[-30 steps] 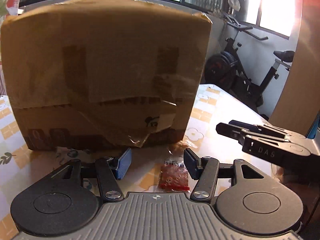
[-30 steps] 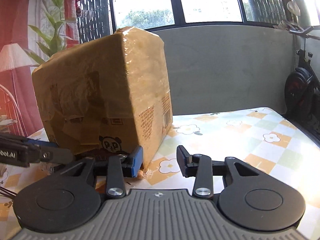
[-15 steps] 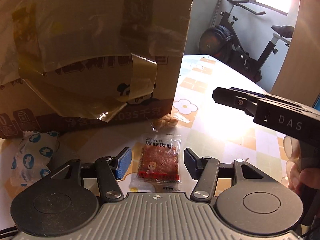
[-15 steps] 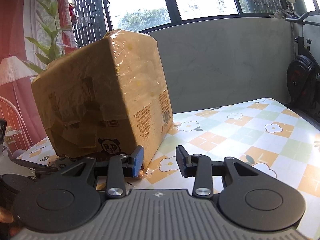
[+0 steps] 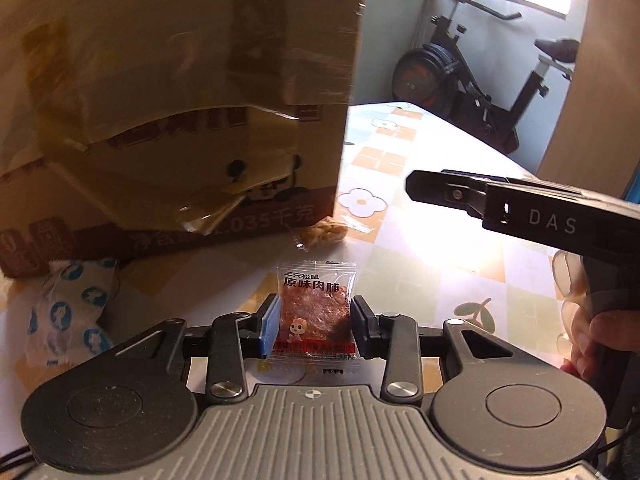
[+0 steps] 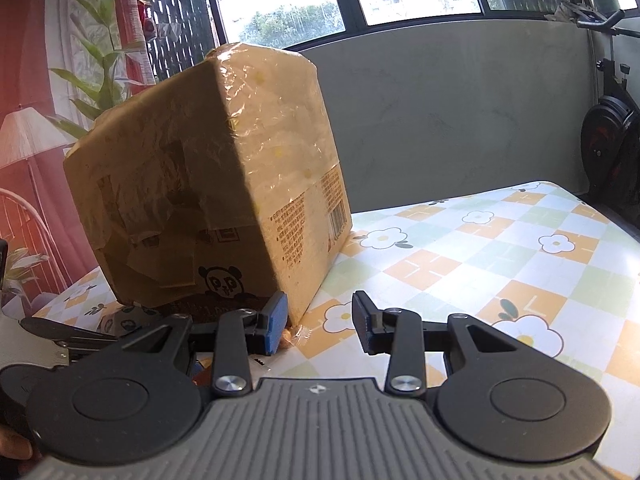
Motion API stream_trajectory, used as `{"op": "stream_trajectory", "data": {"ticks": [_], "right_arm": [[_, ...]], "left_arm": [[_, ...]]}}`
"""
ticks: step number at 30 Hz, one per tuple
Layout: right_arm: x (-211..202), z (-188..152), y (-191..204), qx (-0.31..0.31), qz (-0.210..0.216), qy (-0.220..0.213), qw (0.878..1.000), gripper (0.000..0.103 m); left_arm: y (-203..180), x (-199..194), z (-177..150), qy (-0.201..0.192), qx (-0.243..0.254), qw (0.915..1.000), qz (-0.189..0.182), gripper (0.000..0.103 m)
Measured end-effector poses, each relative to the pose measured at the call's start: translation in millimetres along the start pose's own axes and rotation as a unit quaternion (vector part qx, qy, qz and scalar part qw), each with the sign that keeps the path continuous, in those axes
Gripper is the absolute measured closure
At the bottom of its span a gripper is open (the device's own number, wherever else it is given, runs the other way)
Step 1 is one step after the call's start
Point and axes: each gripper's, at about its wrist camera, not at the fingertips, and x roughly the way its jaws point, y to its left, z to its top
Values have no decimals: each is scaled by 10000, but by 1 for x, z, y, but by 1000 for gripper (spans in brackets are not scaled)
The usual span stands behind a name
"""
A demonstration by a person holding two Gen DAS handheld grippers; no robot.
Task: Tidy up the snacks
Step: 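Grasp the red jerky packet with the left tool while the right reaches the peanut packet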
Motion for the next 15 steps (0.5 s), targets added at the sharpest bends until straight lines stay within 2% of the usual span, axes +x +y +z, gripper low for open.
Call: {"op": "stream_trajectory", "data": {"ticks": [7,13,15], "right_arm": [[6,0,4,-150,34,199,9997,62],[17,7,22,-444,52,551,9975,62],[24,11,32,-598,68,648,9961,56]], "left_arm": [[23,-24,-4,-211,-354,9991,104,63],[43,-44,-9,-423,-673,9968,91,63],[50,-50,-11,-502,-801,9955,58,63]]}}
